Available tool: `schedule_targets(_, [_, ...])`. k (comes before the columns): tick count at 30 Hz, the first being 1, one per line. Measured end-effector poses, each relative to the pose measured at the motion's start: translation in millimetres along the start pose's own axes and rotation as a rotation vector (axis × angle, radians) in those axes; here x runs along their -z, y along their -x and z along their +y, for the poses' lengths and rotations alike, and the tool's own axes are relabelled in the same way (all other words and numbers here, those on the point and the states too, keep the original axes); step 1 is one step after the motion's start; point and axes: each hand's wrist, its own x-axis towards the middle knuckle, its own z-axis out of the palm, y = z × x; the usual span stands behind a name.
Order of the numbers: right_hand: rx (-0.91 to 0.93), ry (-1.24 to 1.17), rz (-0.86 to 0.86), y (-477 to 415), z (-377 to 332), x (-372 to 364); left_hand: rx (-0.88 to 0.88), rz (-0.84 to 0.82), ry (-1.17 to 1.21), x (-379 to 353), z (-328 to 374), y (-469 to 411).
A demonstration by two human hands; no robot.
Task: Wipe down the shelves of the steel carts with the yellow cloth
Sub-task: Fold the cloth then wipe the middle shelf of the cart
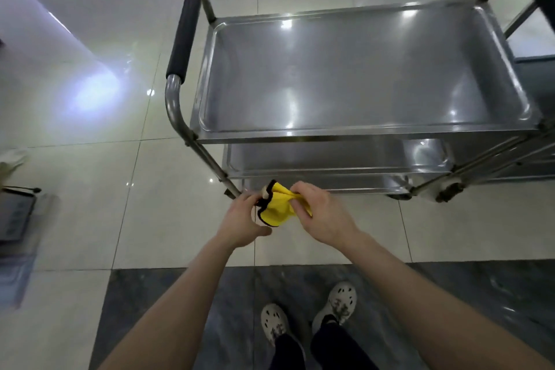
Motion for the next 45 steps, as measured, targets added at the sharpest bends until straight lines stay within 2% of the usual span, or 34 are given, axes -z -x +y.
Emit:
schedule_targets(4, [-0.041,-0.012,0.022,1,3,-27,-0.040,0.076,0.028,-7,-21,-14])
schedule_targets(10, [-0.225,-0.122,0.169,-16,33,-68,0.080,0.103,0.159,-19,-55,-36])
schedule_targets(14, [-0.401,-0.159,0.124,-44,71,-100,0.033,0.169,0.171,-26,-72,-71])
schedule_targets(18, [-0.469,-0.078,0.072,-77,116,-130,0.027,0.267,0.156,-27,-83,-126])
schedule_targets(24, [-0.420,-0.253,0.378,-157,169,-152,-0.235,0.489,0.120,-5,-89,-229])
schedule_targets(26, [-0.434,-0.134,0.313,-184,192,-169,-0.254,0.472,0.049,-8,-97,-260])
schedule_targets(28, [-0.390,0.196,0.207,-197,214,-188,-0.245,0.497,0.051,-25,-115,-277])
schedule_targets(30, [-0.239,0.457,0.257,-198,224,-207,-0.300,0.659,0.116,-48,-140,-277])
schedule_targets(32, [-0.031,0.487,0.348,-199,229,-232,-0.336,0.863,0.185,-79,-170,-268])
schedule_targets(33, [0.030,0.499,0.337,-202,229,-247,-0.327,0.963,0.216,-93,-186,-262])
schedule_targets(36, [0.041,0.616,0.222,-223,225,-281,-0.221,1.269,0.349,-116,-229,-260])
schedule_targets(38, [0.012,0.700,0.185,-236,229,-296,-0.195,1.406,0.479,-114,-246,-269])
schedule_targets(39, [0.005,0.733,0.191,-238,232,-300,-0.217,1.427,0.550,-109,-252,-274])
schedule_targets(41, [0.003,0.768,0.227,-237,235,-304,-0.329,1.348,0.667,-91,-252,-279])
schedule_targets(45, [-0.006,0.714,0.159,-234,231,-292,-0.441,0.965,0.820,-43,-240,-285])
